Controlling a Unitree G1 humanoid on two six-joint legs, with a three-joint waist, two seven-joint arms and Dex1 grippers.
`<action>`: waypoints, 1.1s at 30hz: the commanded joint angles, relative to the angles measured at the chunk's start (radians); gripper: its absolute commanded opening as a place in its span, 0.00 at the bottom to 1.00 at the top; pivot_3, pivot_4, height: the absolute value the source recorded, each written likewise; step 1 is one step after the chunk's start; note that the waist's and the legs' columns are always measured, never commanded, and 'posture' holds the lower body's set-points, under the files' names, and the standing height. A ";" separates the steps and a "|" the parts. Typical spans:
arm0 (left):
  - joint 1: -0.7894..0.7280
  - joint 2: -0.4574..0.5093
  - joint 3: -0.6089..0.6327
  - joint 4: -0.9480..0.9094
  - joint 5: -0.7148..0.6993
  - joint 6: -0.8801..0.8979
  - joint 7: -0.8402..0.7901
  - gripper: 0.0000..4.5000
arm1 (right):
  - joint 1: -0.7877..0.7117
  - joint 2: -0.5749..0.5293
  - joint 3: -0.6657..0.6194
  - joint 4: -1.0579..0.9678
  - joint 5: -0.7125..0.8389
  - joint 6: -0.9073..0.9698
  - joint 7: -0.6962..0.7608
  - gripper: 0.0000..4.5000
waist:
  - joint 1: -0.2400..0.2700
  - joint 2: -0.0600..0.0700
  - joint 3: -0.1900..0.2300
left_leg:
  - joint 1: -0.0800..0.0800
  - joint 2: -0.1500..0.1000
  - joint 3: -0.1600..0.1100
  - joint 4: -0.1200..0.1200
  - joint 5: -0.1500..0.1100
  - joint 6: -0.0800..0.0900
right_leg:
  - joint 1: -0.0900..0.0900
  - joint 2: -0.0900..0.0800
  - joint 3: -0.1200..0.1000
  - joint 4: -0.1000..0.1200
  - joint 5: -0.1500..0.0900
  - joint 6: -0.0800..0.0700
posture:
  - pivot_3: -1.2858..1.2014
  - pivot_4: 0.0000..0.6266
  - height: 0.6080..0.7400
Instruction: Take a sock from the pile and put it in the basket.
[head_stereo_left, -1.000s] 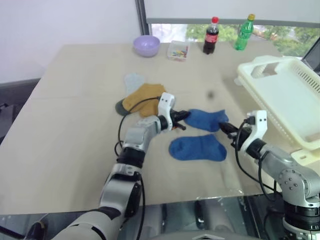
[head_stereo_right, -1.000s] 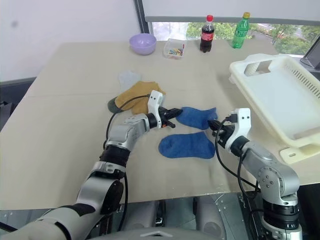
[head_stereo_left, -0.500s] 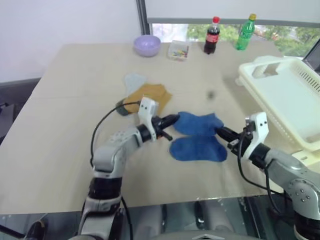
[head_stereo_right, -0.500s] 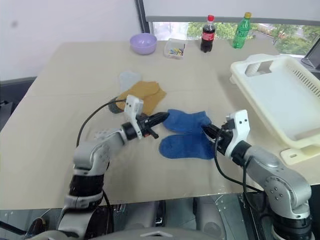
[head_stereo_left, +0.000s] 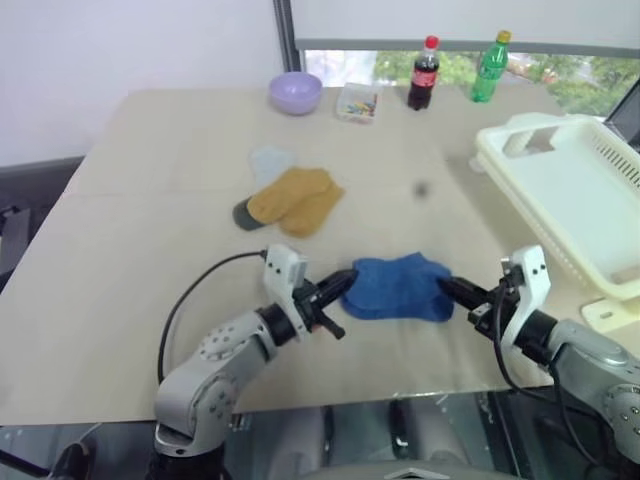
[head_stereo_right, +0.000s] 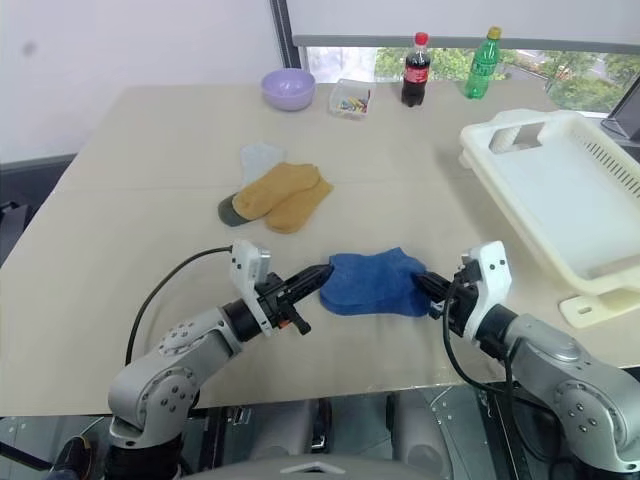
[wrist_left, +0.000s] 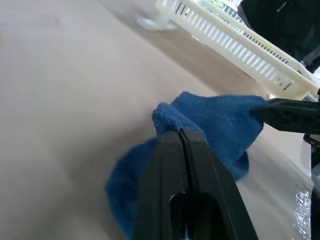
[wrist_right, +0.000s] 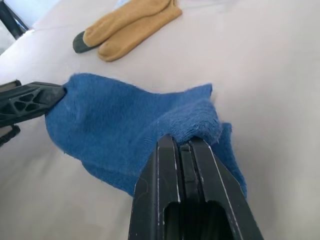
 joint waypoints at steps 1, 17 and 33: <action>0.025 -0.001 -0.032 -0.010 0.004 -0.046 0.009 0.00 | 0.038 -0.033 -0.038 -0.053 0.039 0.006 -0.010 0.00 | 0.000 0.000 0.000 | 0.000 0.000 0.000 0.000 0.000 0.000 | 0.000 0.000 0.000 0.000 0.000 0.000 | 0.52 0.24 1.00; 0.106 0.005 -0.072 0.021 0.012 -0.163 0.011 0.00 | 0.053 -0.069 -0.021 -0.046 0.042 -0.013 -0.060 0.00 | -0.002 0.000 0.000 | -0.001 0.001 0.001 0.000 0.000 0.000 | -0.001 -0.001 0.000 -0.002 0.000 0.000 | 0.52 0.24 1.00; 0.001 -0.009 -0.102 0.036 0.006 -0.106 0.101 0.00 | 0.066 -0.074 -0.023 -0.051 0.078 -0.010 -0.085 0.00 | -0.002 0.000 0.000 | -0.002 0.001 0.000 -0.001 0.000 0.000 | -0.002 0.000 -0.001 -0.003 0.000 0.000 | 0.52 0.24 1.00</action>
